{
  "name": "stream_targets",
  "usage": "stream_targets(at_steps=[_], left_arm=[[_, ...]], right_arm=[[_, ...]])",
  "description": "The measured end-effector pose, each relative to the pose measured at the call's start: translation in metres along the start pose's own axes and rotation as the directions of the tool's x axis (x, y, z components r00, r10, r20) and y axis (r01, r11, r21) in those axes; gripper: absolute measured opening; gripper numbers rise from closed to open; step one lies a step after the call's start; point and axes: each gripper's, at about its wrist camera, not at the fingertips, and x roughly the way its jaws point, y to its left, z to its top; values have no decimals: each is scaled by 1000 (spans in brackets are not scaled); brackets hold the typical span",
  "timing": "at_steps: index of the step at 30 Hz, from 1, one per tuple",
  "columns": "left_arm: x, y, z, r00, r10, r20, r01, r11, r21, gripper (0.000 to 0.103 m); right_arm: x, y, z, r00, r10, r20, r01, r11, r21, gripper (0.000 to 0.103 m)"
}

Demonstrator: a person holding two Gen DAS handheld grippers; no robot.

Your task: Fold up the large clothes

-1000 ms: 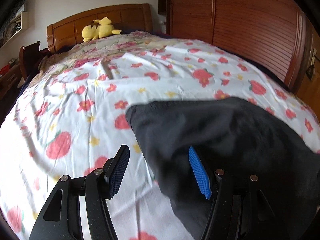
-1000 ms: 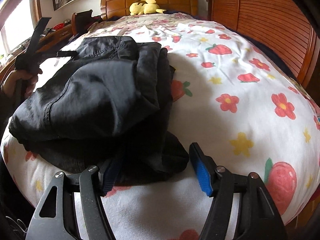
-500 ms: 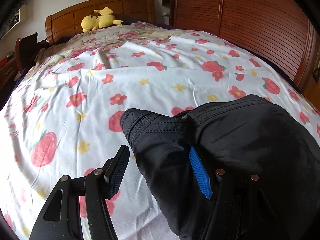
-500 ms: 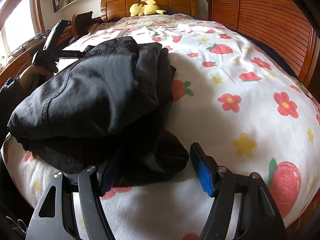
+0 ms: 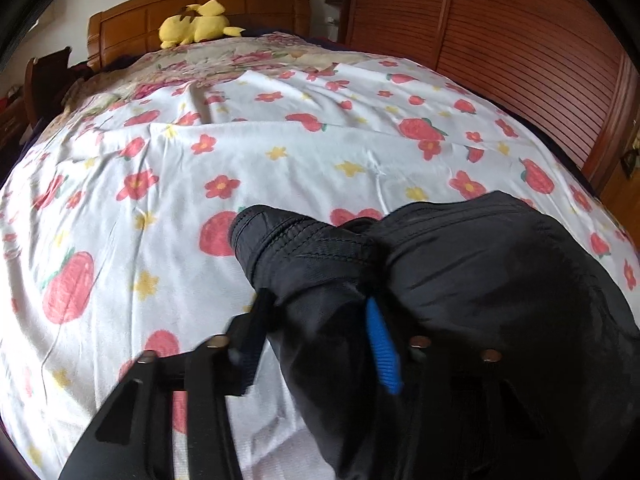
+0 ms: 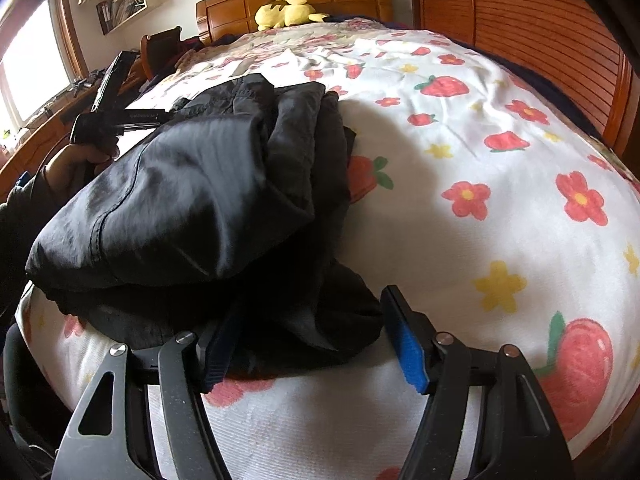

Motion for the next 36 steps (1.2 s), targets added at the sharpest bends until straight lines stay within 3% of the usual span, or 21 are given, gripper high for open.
stream_targets(at_steps=[1, 4, 7, 10, 15, 18, 28, 36], left_arm=[[-1, -3, 1, 1000, 2, -1, -2, 1000, 10, 29], [-7, -17, 3, 997, 71, -1, -71, 995, 70, 21], [-20, -27, 7, 994, 104, 28, -106, 990, 92, 18], [-40, -34, 13, 991, 116, 71, -122, 989, 87, 17], [-84, -65, 25, 982, 131, 136, -149, 980, 132, 16], [-109, -91, 30, 976, 129, 177, -157, 976, 151, 15], [-150, -178, 33, 959, 84, 272, -138, 973, 186, 15], [-163, -252, 45, 946, -45, 322, -30, 974, 223, 15]], right_arm=[[0, 0, 0, 1000, 28, -1, -28, 1000, 5, 55], [-1, 3, 1, 998, 61, -1, -61, 998, -3, 43], [-3, 3, 3, 994, 111, 11, -111, 994, -3, 23], [-12, 3, 6, 990, 132, 55, -131, 991, -13, 15], [-34, -1, 21, 973, 201, 111, -198, 979, -38, 11], [-48, 0, 28, 970, 201, 138, -193, 979, -71, 9], [-106, -52, 39, 964, 79, 253, -60, 995, -79, 8], [-177, -127, 43, 940, -94, 327, 104, 994, -13, 7]])
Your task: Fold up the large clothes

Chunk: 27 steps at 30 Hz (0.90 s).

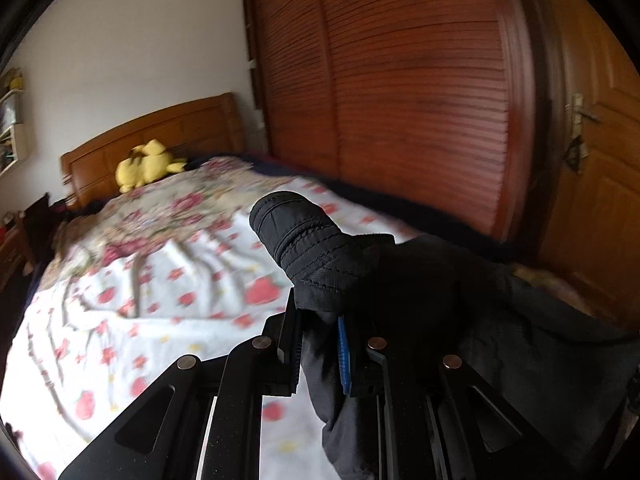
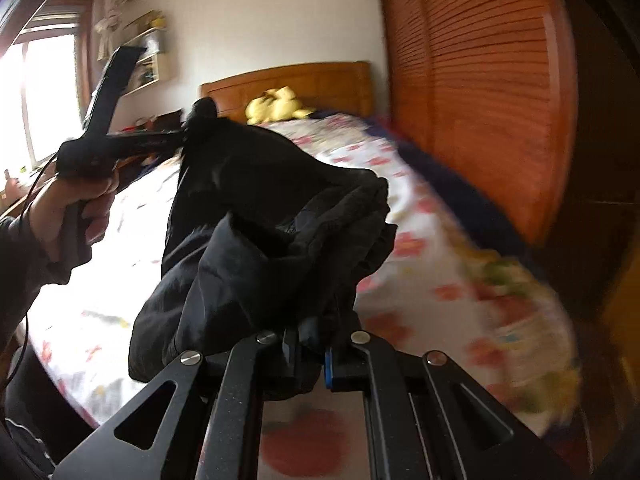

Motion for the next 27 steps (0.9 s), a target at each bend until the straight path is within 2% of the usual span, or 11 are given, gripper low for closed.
stream_targets(at_steps=[3, 9, 14, 18, 20, 24, 26, 27], left_arm=[[6, -26, 7, 999, -43, 28, 42, 999, 17, 15], [33, -63, 20, 990, -142, 23, 141, 990, 32, 15], [57, -77, 18, 983, -181, -24, 183, 981, 61, 16], [68, -76, 7, 983, -168, -68, 175, 979, 105, 17], [68, -75, 1, 987, -137, -84, 147, 980, 137, 19], [55, -72, -7, 994, -84, -75, 96, 978, 184, 20], [41, -66, -11, 993, -100, -56, 110, 974, 198, 21], [37, -66, -11, 993, -105, -58, 115, 973, 200, 21]], right_arm=[[-22, -31, 4, 998, -64, 11, 64, 998, 18, 7], [-58, -86, 1, 983, -185, 18, 183, 981, 69, 7], [-63, -123, -19, 966, -259, -19, 259, 955, 143, 7], [-54, -144, -42, 956, -277, -95, 291, 932, 217, 7], [-56, -150, -48, 950, -291, -115, 311, 917, 249, 8], [-73, -155, -52, 934, -339, -112, 357, 892, 278, 20], [-87, -157, -57, 916, -388, -104, 401, 871, 284, 27], [-96, -157, -56, 891, -445, -89, 452, 849, 274, 31]])
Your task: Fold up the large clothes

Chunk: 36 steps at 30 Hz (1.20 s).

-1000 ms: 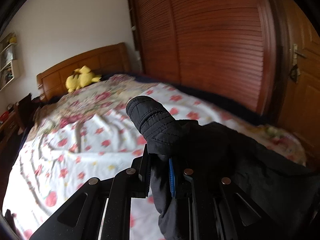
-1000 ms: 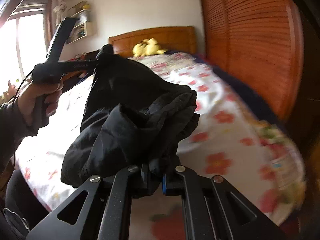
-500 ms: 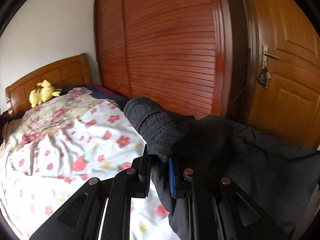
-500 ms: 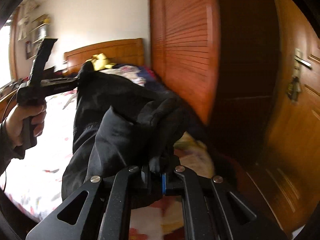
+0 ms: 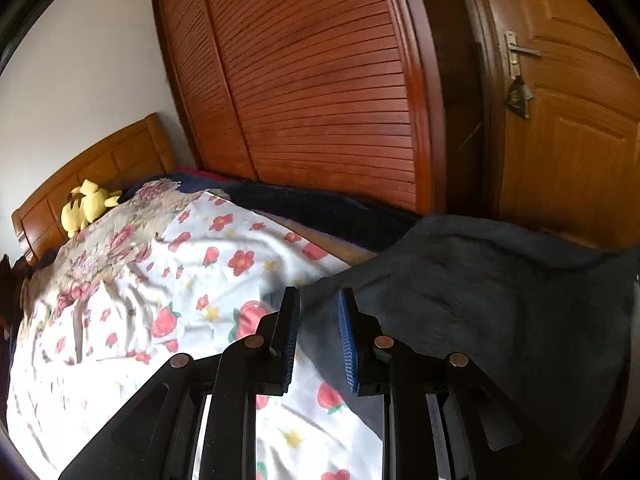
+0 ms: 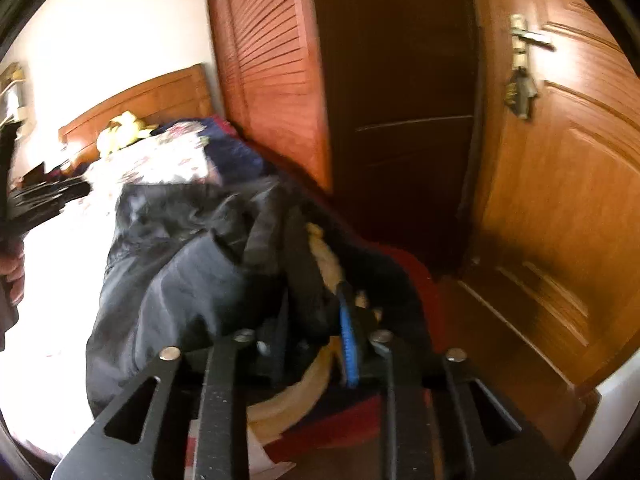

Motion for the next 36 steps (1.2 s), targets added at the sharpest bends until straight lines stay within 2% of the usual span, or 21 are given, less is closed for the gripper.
stream_targets(at_steps=[2, 5, 9, 13, 16, 18, 20, 21, 24, 26, 28, 29, 33, 36], left_arm=[[-10, 4, -1, 999, -31, 7, 31, 999, -11, 25], [-36, 5, -9, 996, -80, 37, 82, 996, -36, 32], [-69, 18, -19, 990, -126, 69, 130, 990, -47, 41], [-102, 28, -33, 982, -160, 102, 166, 985, -53, 53], [-129, 28, -46, 976, -170, 133, 178, 983, -51, 66], [-144, 26, -53, 975, -167, 149, 174, 984, -36, 72], [-158, 30, -63, 972, -180, 153, 187, 982, -34, 80], [-164, 33, -67, 970, -189, 152, 197, 980, -39, 82], [-181, 42, -80, 966, -206, 153, 216, 975, -52, 85], [-194, 50, -90, 966, -205, 158, 217, 974, -61, 89], [-204, 57, -96, 965, -204, 162, 218, 973, -71, 93], [-210, 60, -100, 966, -202, 163, 216, 973, -75, 94], [-224, 71, -116, 969, -185, 165, 201, 976, -88, 98], [-238, 81, -132, 973, -166, 160, 185, 976, -115, 102]], right_arm=[[-9, -3, 4, 999, -27, 36, 27, 1000, -2, 35], [-25, 4, 19, 995, -35, 94, 37, 999, -18, 35], [-27, 34, 35, 993, 38, 109, -30, 997, -68, 35], [-5, 71, 33, 995, 85, 56, -77, 988, -137, 36], [23, 78, 22, 1000, 24, -15, -26, 990, -139, 37], [40, 73, 15, 998, 9, -63, -17, 992, -122, 37], [58, 66, 7, 993, -39, -111, 27, 994, -110, 38], [65, 65, 3, 990, -52, -130, 37, 993, -109, 43], [81, 59, -6, 982, -78, -172, 61, 993, -104, 45], [80, 58, -6, 980, -121, -155, 105, 989, -104, 57], [71, 59, -3, 984, -121, -127, 111, 990, -84, 79], [66, 61, 1, 986, -120, -114, 111, 990, -82, 82], [43, 82, 8, 992, -108, -60, 101, 989, -105, 83], [22, 111, 9, 998, -58, -16, 56, 992, -111, 83]])
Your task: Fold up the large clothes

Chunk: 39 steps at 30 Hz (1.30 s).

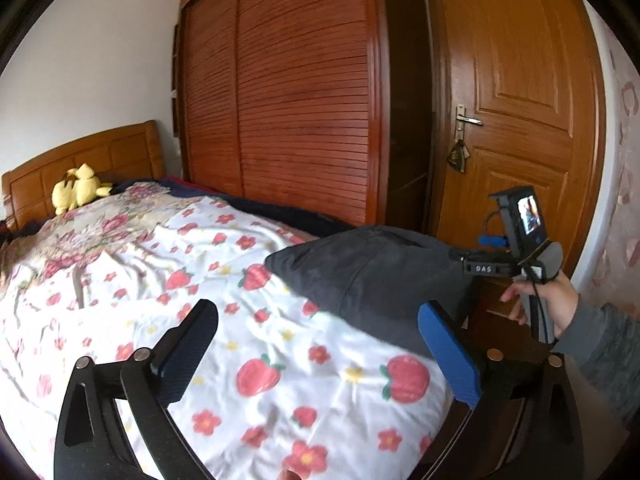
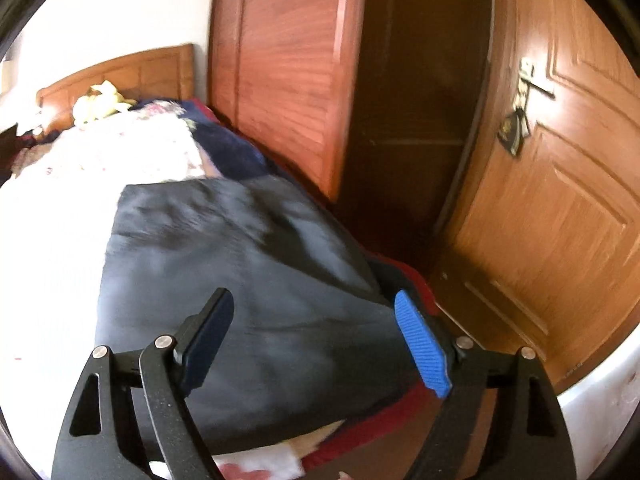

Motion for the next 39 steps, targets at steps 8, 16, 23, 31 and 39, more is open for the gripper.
stream_targets(at_steps=[8, 16, 23, 31, 39], left_arm=[[-36, 12, -31, 996, 70, -46, -72, 997, -39, 102], [-82, 30, -63, 980, 154, -123, -172, 973, -155, 102], [-137, 42, -91, 937, 306, -167, -338, 913, -230, 102], [-182, 49, -117, 904, 380, -197, -427, 838, -340, 102], [-210, 35, -112, 866, 473, -164, -499, 790, -357, 102]], right_arm=[[-49, 86, -12, 981, 185, 59, -184, 982, -32, 83], [-104, 164, -42, 938, 338, 82, -328, 938, -115, 83], [-131, 224, -70, 887, 459, 50, -444, 879, -174, 83], [-153, 291, -99, 823, 567, 11, -552, 805, -218, 83], [-179, 332, -113, 774, 634, -5, -614, 748, -251, 83]])
